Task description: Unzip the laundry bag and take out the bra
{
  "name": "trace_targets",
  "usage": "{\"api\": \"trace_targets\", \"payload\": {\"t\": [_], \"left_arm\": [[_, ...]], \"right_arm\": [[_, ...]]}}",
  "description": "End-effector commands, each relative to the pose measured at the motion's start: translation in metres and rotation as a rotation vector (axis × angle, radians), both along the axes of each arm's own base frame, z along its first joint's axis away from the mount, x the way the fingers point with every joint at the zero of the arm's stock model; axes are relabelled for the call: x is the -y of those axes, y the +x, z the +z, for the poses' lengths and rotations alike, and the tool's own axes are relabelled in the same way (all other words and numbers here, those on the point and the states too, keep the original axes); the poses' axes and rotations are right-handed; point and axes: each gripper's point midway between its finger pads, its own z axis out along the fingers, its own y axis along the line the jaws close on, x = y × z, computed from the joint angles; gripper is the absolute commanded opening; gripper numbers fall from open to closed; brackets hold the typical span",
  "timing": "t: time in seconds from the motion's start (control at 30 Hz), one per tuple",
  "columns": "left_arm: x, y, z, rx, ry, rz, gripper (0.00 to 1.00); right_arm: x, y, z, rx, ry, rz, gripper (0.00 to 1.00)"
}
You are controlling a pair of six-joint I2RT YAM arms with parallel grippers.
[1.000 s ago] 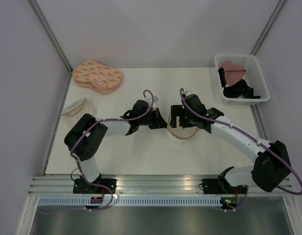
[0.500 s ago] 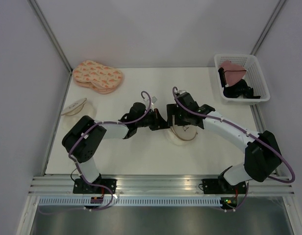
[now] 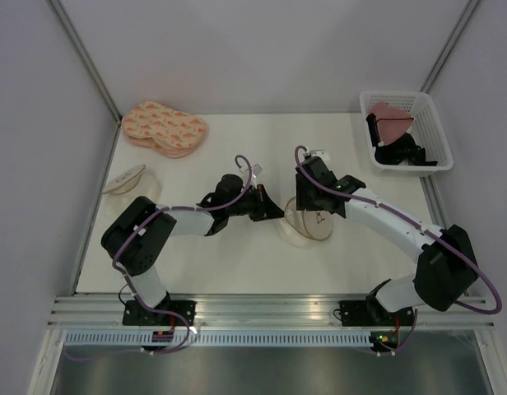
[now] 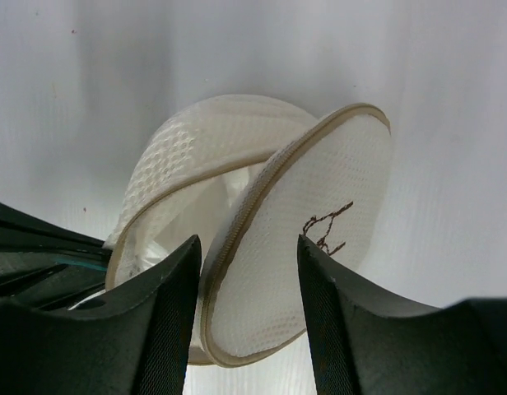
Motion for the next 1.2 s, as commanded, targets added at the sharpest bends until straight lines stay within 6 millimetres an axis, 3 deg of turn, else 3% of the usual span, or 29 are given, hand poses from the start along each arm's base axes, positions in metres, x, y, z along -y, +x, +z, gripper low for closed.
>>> {"api": "trace_targets", "payload": {"t": [0.0,0.2,0.27,0.3,0.33,0.4,0.43,0.47,0.57,0.6,0.67,0.7,0.77,0.83,0.87,1.0,1.17], "left_arm": [[-0.001,-0.004,0.015,0.049,-0.025,-0.009,0.02],[-0.014,-0.003,0.004,0.036,0.011,0.027,0.02],[-0.024,-0.001,0.004,0.030,0.013,0.065,0.02],[-0.028,0.002,0.004,0.028,0.015,0.096,0.02],[-0.032,0.003,0.010,0.038,0.007,0.114,0.02],[-0.040,0.003,0.008,0.029,0.014,0.153,0.02],[-0.042,0.002,0.011,0.033,0.012,0.165,0.02],[-0.046,-0.001,0.014,0.039,0.007,0.176,0.02],[-0.051,-0.006,0.022,0.047,0.006,0.178,0.02],[-0.054,-0.010,0.016,0.027,0.033,0.178,0.02],[-0.058,-0.014,0.016,0.035,0.053,0.171,0.02],[-0.061,-0.018,0.011,0.020,0.075,0.167,0.02],[-0.066,-0.023,0.002,0.009,0.103,0.164,0.02],[-0.072,-0.028,-0.010,-0.005,0.154,0.158,0.02],[-0.074,-0.029,-0.015,-0.009,0.172,0.156,0.02],[-0.084,-0.036,-0.043,-0.065,0.261,0.152,0.02],[-0.092,-0.045,-0.065,-0.108,0.289,0.165,0.02]], "right_arm": [[0.024,0.001,0.023,0.065,-0.058,-0.092,0.55],[0.049,-0.011,0.033,0.078,-0.115,-0.150,0.48],[0.057,-0.018,0.034,0.067,-0.133,-0.163,0.35],[0.060,-0.024,0.036,0.065,-0.127,-0.167,0.22],[0.061,-0.027,0.037,0.065,-0.121,-0.171,0.16],[0.069,-0.034,0.043,0.078,-0.114,-0.190,0.05],[0.080,-0.038,0.043,0.081,-0.146,-0.224,0.05],[0.088,-0.040,0.046,0.099,-0.171,-0.251,0.07],[0.120,-0.044,0.061,0.156,-0.280,-0.355,0.42],[0.129,-0.048,0.063,0.148,-0.316,-0.374,0.56],[0.140,-0.044,0.080,0.200,-0.341,-0.441,0.69],[0.141,-0.043,0.088,0.217,-0.333,-0.450,0.70],[0.123,-0.041,0.088,0.200,-0.264,-0.355,0.71],[0.092,-0.030,0.089,0.231,-0.124,-0.239,0.71],[0.067,-0.035,0.084,0.191,-0.030,-0.129,0.70],[0.007,-0.036,0.059,0.120,0.184,0.071,0.67],[-0.027,-0.042,0.021,0.042,0.303,0.163,0.60]]}}
